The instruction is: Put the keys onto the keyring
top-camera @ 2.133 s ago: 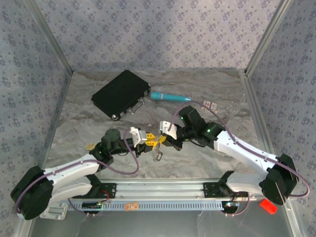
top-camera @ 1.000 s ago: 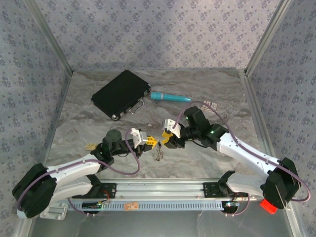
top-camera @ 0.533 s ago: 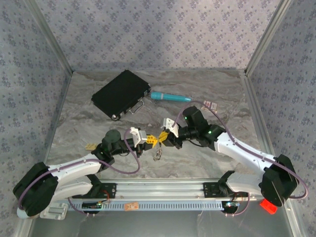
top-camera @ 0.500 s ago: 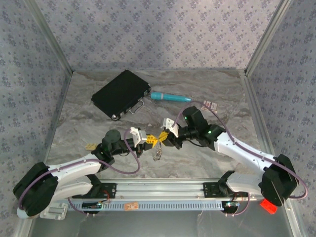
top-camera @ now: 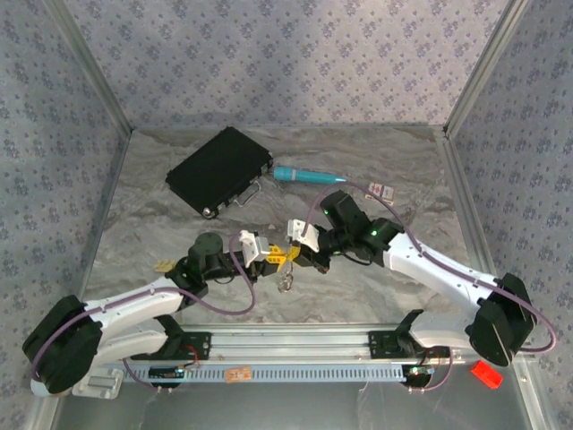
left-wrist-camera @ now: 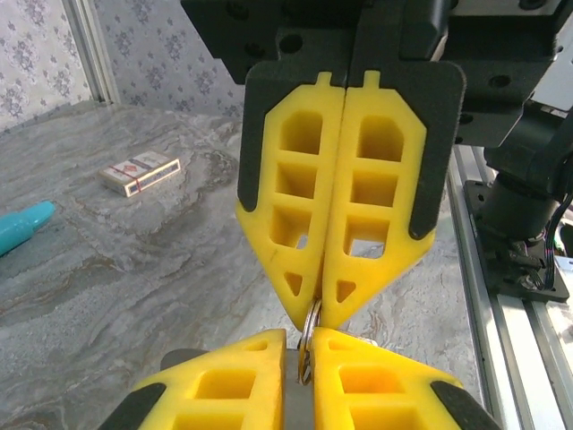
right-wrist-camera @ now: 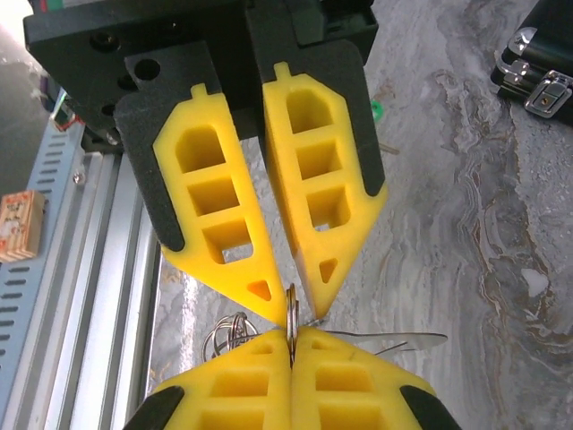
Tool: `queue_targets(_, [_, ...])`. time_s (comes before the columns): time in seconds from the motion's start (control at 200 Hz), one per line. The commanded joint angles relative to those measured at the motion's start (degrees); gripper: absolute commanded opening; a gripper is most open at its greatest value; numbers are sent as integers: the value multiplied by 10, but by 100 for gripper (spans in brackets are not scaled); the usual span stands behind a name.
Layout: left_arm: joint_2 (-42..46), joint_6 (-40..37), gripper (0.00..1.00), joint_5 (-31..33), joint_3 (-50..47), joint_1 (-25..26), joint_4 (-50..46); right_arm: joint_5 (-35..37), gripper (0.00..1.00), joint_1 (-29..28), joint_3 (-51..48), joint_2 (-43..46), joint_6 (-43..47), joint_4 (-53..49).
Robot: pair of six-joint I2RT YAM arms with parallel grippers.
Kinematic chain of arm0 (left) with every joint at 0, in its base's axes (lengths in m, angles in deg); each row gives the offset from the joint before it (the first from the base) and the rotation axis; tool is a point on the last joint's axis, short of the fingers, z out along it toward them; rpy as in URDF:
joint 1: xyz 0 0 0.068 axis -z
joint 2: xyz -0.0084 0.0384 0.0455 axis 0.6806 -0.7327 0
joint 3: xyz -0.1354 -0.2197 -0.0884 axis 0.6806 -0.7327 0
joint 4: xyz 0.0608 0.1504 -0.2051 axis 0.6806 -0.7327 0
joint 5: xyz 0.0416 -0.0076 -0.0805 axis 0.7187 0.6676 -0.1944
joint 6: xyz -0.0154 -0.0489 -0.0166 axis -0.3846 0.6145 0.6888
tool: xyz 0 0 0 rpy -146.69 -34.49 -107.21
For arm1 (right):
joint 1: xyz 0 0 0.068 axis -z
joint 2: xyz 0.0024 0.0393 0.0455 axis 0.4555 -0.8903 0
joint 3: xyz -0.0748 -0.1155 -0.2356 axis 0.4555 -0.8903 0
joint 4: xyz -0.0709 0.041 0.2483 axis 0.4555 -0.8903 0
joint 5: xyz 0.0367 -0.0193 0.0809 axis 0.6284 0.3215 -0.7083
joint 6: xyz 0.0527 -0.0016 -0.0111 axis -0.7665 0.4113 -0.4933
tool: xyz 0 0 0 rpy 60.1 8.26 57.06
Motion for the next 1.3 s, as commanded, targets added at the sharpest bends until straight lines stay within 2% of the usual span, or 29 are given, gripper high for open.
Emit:
queue_targets(0.0, [6,-19,13,-11,23,2,-20,21,0,-10,33,-8,44,-66])
queue_targets(0.11, [2,-20,9,-20,25,2,-17,21,0,-19,49,-17,55,-76])
queue_targets(0.235, [5,-22,1,-28,27,2,-16,15,0,-19,55,-18,59,-79])
queue_targets(0.335, [11,-23,0,-26,22,2,-13,8,17,-7,30,6,42,-45])
queue_targets(0.425, [17,-16,0,-23,11,2,5,-15,24,15,-4,31,10,4])
queue_targets(0.515, [18,-5,0,-19,0,2,31,-37,26,23,-36,41,-29,57])
queue_targets(0.705, [17,7,0,-17,-9,3,54,-30,27,23,-67,45,-57,98])
queue_targets(0.815, [17,8,0,-20,-10,2,57,-34,26,23,-69,42,-60,102])
queue_targets(0.949, [17,11,0,-20,-11,2,62,-47,18,24,-69,39,-65,110])
queue_targets(1.074, [18,11,0,-20,-11,2,62,-55,17,24,-68,36,-67,112])
queue_targets(1.219, [19,10,0,-20,-10,3,61,-60,0,25,-60,33,-63,103])
queue_targets(1.264, [20,8,0,-16,-9,3,54,-59,0,25,-55,33,-59,93])
queue_targets(1.294, [21,5,6,-11,-6,2,44,-57,0,24,-50,32,-54,83])
